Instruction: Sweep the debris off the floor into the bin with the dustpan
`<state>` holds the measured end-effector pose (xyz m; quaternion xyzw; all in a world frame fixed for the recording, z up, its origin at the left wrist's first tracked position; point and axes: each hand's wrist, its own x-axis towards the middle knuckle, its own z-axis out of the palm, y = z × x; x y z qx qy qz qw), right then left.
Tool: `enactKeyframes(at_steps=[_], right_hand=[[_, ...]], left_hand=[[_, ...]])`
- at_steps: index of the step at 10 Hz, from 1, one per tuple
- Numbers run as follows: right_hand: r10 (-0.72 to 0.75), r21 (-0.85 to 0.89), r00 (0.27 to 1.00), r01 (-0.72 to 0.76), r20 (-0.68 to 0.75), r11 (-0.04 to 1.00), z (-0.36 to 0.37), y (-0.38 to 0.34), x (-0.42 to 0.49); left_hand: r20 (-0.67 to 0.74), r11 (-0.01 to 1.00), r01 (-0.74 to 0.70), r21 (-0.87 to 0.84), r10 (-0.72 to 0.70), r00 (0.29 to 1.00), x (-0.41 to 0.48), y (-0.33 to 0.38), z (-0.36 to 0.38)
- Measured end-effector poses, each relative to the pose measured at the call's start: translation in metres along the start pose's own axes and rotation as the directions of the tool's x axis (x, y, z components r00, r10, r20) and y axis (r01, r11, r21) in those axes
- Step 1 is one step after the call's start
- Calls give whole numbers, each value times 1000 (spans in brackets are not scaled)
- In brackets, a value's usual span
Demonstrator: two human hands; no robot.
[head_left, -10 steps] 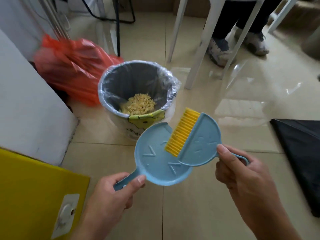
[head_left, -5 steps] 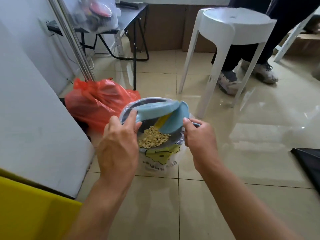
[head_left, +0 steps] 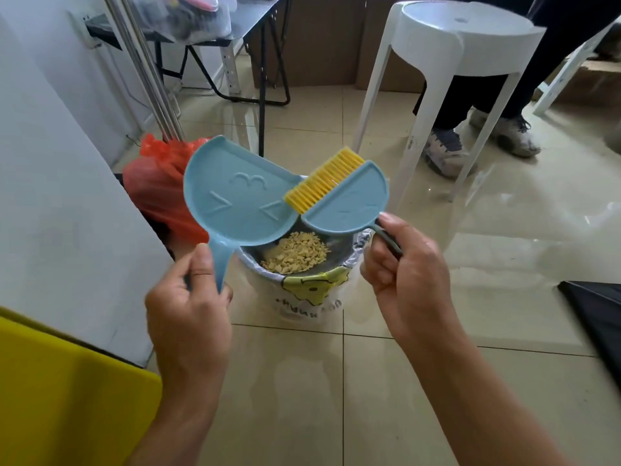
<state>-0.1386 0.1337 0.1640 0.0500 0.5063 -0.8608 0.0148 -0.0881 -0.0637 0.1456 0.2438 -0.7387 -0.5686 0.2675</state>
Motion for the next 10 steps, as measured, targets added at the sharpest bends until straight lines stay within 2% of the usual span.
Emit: enactKeyframes(at_steps=[1, 2, 3, 4, 5, 6, 7, 8, 9, 10], right_hand=[[86, -63, 975, -75, 206, 995, 10, 9, -14], [205, -334, 932, -99, 300, 937, 13, 38, -40], [366, -654, 904, -141, 222, 743, -3, 82, -71], [518, -843, 855, -250, 39, 476, -37, 121, -88], [530, -900, 837, -326, -134, 288, -70, 147, -90], [507, -895, 834, -377, -217, 236, -91, 167, -82], [483, -922, 849, -338, -214, 187, -96, 181, -71], [464, -941, 868, -285, -174, 181, -94, 191, -59], [481, -950, 856, -283, -190, 130, -93, 191, -57], [453, -930, 859, -337, -239, 147, -94, 181, -63]], left_hand=[[-26, 983, 146, -110, -150, 988, -22, -10, -20], [-33, 948, 244, -206, -256, 966, -70, -41, -37], [-35, 902, 379, -208, -394, 918, -114, -89, -45], [18, 819, 546, -174, -552, 834, -136, -137, -43], [117, 825, 565, 6, -562, 819, -144, -168, -26], [142, 846, 488, 214, -521, 842, -146, -185, -5], [153, 835, 421, 355, -496, 855, -145, -199, 12], [217, 847, 344, 405, -455, 864, -143, -211, 15], [255, 848, 321, 422, -451, 856, -134, -210, 11], [194, 856, 151, 494, -278, 941, -121, -206, -5]])
